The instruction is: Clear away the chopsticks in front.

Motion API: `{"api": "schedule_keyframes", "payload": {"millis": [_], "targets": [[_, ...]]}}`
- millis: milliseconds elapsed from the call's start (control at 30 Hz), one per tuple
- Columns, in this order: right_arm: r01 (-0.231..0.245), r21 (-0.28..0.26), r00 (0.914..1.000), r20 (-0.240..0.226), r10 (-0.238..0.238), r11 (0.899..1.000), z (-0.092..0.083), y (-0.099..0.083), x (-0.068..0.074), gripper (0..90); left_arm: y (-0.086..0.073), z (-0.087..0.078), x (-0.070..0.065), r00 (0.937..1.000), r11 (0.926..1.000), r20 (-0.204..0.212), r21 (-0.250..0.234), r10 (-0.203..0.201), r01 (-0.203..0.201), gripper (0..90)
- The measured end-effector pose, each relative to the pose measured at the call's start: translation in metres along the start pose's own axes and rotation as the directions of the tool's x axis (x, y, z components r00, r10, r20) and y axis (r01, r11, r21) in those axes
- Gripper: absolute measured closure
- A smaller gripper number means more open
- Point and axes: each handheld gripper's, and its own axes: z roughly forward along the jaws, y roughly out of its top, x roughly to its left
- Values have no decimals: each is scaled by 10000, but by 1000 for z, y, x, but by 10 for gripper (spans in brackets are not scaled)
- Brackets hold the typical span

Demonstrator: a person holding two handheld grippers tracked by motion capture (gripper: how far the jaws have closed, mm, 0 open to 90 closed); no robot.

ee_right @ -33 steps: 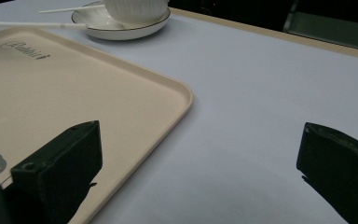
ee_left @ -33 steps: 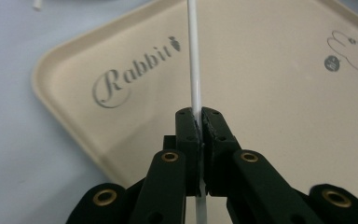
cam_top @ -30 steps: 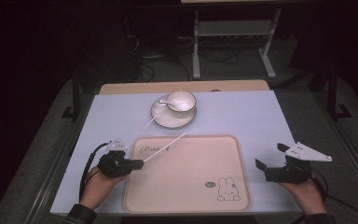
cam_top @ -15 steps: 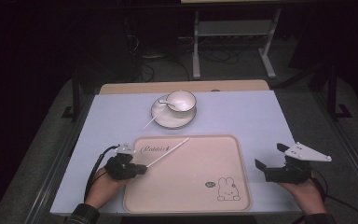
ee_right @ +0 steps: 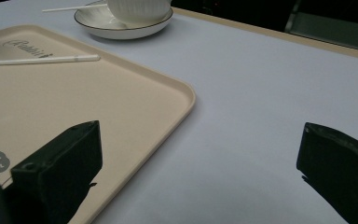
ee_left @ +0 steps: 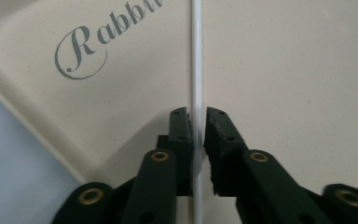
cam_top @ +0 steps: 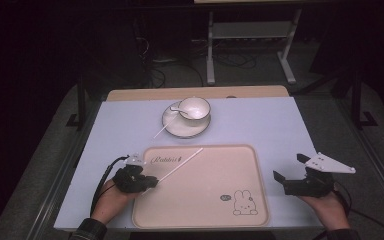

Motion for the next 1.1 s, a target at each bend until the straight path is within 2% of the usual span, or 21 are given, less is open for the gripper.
{"api": "schedule_keyframes", "payload": {"millis": [67,100,133,200,233,367,500,633,667,733,967,1000,1033,1067,1100], "targets": [[3,-8,10000,0,-3,10000,0,0,0,0,1,-1,0,10000,10000,20,-6,-16,16,692],[1,-9,10000,0,-1,10000,0,0,0,0,4,-4,2,9995,9997,302,-200,-118,124,640],[4,-13,10000,11,-4,10000,0,0,0,0,7,-5,3,9992,9996,370,-252,-121,131,592],[-1,-18,10000,14,1,10000,0,0,0,0,10,-7,5,9995,9994,288,-322,-87,97,510],[-11,-8,10000,24,11,10000,0,0,0,0,16,-8,8,9991,9991,418,-416,-107,125,459],[-10,-3,10000,29,10,10000,0,0,0,0,29,-8,15,10000,9989,91,-471,-30,34,327],[-15,2,10000,17,15,10000,0,0,0,0,43,-10,24,9997,9979,-230,-642,-41,26,271],[-27,-4,10000,13,27,10000,0,1,-1,0,62,-10,35,9990,9969,-456,-788,-45,9,271],[-39,-13,10000,15,39,10000,0,0,-1,0,62,-10,35,9990,9969,-456,-788,-45,9,271],[-50,-25,10000,12,50,10000,0,0,-1,0,80,-9,45,9976,9964,-697,-848,21,-80,287],[-87,-51,10000,10,87,9999,0,0,-2,0,117,-1,72,9930,9913,-1171,-1314,-144,-11,414],[-88,-52,10000,14,88,9999,0,0,-2,0,117,-1,72,9930,9913,-1171,-1314,-144,-11,431],[-94,-58,10000,17,94,9999,0,0,-2,0,126,4,79,9923,9902,-1211,-1397,-255,84,452],[-94,-58,10000,17,94,9999,0,0,-2,0,126,4,79,9923,9902,-1211,-1397,-255,84,465],[-103,-68,9999,9,103,9999,0,0,-2,0,134,11,86,9915,9896,-1251,-1429,-353,172,486]]}}
